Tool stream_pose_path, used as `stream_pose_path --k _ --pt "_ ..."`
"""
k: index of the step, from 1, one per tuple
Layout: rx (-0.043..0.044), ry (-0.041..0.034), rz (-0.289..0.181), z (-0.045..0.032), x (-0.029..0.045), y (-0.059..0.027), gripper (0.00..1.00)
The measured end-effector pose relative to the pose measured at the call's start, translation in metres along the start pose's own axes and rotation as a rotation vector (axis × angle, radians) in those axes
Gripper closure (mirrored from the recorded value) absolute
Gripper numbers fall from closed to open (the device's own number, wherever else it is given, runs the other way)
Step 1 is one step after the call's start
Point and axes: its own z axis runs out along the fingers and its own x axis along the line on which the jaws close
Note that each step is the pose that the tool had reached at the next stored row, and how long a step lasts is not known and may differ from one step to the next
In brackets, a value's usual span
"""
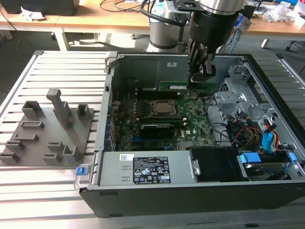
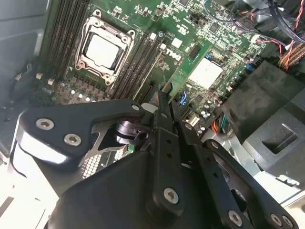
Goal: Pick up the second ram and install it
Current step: 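Pick up the second ram and move it above second insertion slot, then insert the second ram into the second slot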
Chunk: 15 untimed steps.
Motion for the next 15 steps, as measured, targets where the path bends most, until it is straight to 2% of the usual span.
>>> stream_pose_path --k 11,15 --pt "0.0001 0.0003 0.0 0.0001 0.0 0.0003 0.86" --pt "0.0 0.0004 0.0 0.0018 0.0001 0.0084 0.86"
